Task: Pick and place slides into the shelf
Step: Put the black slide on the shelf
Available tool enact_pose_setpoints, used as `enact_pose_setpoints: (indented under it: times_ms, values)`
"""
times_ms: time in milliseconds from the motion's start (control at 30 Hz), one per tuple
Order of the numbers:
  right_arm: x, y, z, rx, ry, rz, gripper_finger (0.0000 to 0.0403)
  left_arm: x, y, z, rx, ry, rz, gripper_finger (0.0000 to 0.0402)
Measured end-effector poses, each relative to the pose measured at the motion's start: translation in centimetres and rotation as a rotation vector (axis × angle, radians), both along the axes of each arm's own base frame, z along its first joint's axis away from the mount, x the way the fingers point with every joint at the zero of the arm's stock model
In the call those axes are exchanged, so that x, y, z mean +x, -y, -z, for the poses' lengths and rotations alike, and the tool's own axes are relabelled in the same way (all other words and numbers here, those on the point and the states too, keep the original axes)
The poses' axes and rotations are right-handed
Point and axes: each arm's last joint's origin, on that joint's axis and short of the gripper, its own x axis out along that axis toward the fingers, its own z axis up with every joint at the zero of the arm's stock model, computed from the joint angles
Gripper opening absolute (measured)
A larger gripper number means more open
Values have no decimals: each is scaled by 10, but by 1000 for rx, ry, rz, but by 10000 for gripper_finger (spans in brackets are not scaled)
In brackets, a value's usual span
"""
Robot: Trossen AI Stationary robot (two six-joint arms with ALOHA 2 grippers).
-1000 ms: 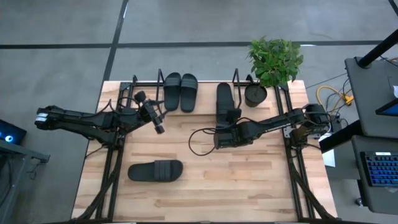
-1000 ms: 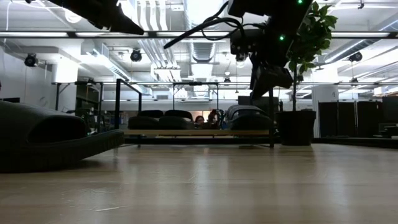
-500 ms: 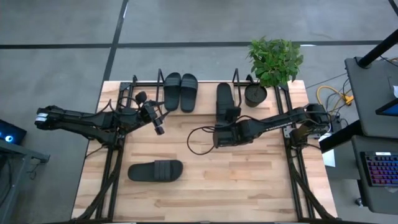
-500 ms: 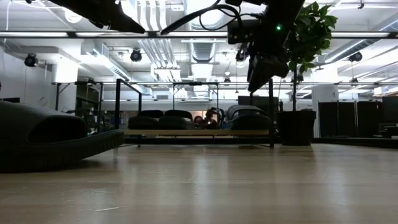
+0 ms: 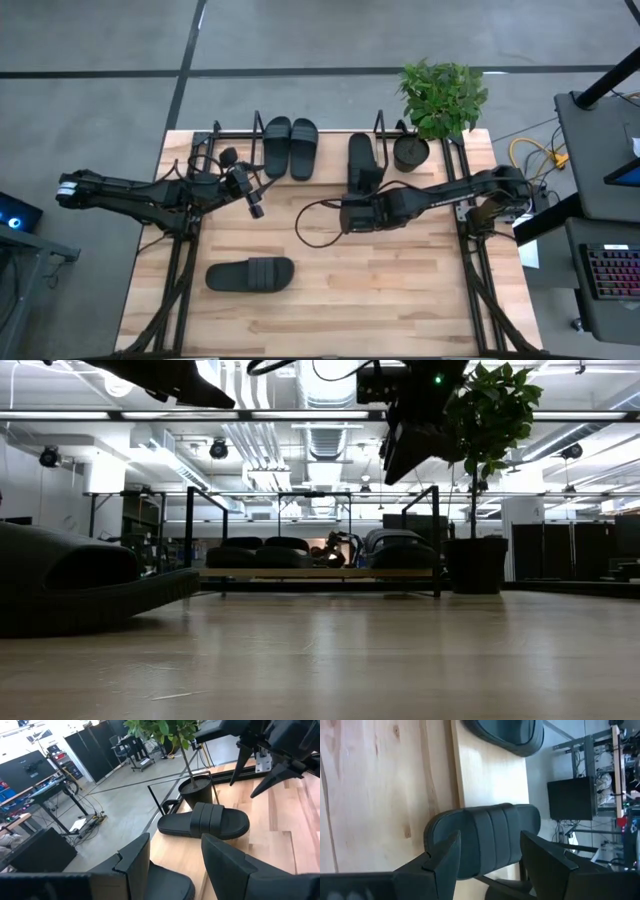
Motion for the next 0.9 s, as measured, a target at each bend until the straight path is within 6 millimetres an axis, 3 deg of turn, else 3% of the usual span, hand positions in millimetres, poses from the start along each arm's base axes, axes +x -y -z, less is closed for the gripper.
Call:
enact_pose_setpoints:
  times_ms: [533,900]
  values:
    - [7,0,-30,1,80,-15,196,1,0,-2,-3,21,4,164]
    - [9,-1,-37,2,98,-19,196,1,0,-3,-3,34,4,164]
